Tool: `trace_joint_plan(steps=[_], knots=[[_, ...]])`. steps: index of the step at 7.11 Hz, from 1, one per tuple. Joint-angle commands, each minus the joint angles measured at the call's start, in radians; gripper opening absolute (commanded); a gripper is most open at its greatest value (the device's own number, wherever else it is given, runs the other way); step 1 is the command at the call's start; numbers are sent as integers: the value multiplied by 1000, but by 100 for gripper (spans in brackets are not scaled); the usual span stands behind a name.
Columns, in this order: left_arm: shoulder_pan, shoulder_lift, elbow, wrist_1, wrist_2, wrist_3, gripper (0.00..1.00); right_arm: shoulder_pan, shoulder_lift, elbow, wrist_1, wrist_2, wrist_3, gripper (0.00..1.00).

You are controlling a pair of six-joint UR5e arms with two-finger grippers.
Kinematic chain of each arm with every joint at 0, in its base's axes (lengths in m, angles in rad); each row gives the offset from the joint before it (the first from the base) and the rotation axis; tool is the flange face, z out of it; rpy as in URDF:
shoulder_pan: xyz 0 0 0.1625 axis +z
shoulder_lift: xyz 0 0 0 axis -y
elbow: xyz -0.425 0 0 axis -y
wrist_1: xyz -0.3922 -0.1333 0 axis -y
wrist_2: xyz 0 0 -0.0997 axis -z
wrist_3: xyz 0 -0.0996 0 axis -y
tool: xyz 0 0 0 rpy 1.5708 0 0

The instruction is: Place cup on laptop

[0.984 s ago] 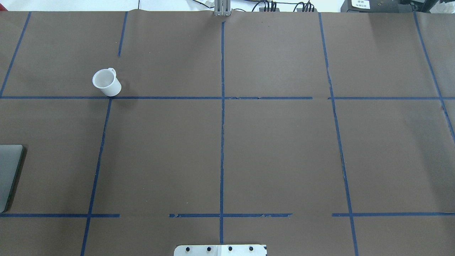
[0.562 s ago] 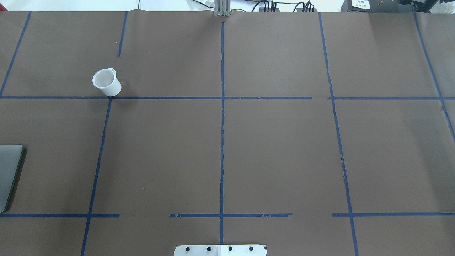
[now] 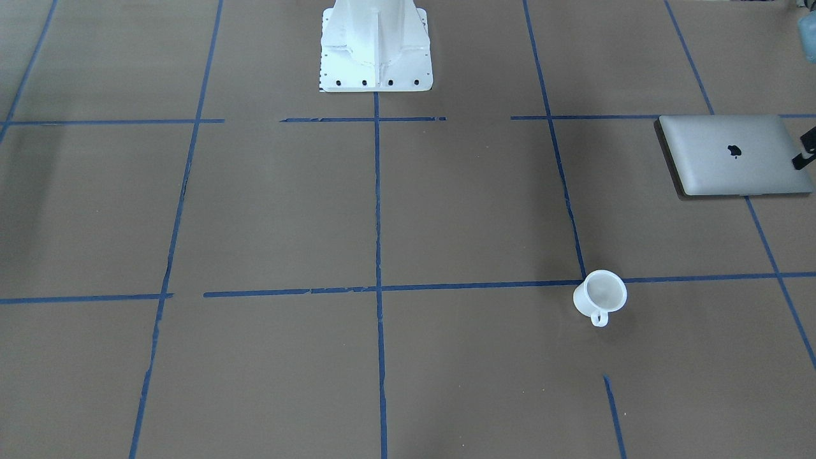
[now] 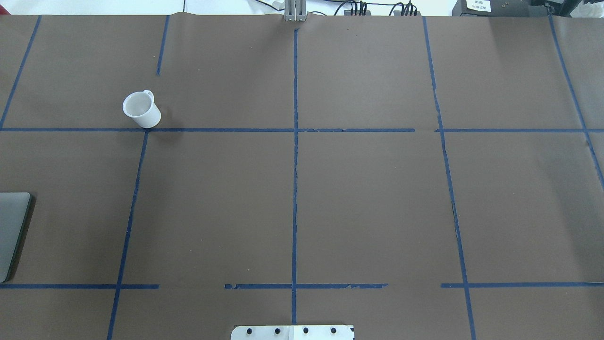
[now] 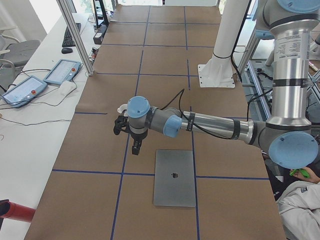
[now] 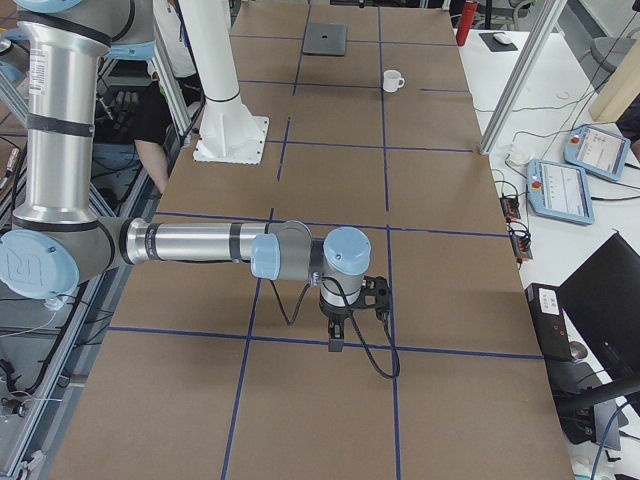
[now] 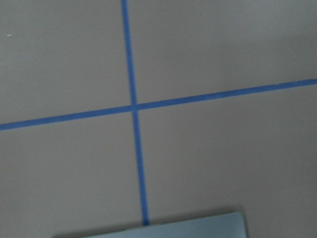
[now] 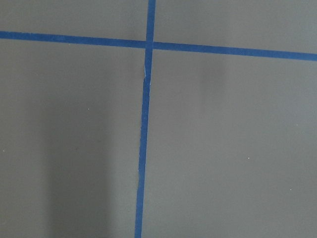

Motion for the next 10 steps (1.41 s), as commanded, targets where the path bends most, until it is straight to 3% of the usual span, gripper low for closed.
trace_joint_plan(steps=[1, 3, 4, 6, 7, 9, 10], knots=[[157, -220, 96, -27, 4, -211, 100, 0, 0, 0, 0, 1, 0, 100], [214, -461, 338, -27, 27, -292, 100, 0, 0, 0, 1, 1, 0, 100], [246, -549, 432, -38, 107, -361, 100, 0, 0, 0, 1, 1, 0, 100], [297, -641, 527, -42, 122, -416, 100, 0, 0, 0, -1, 1, 0, 100], [317, -724, 639, -61, 123, -432, 100, 0, 0, 0, 1, 1, 0, 100], [377, -721, 718, -179, 198, -470, 96, 0, 0, 0, -1, 1, 0, 100], [383, -720, 721, -179, 203, -469, 86, 0, 0, 0, 1, 1, 0, 100]])
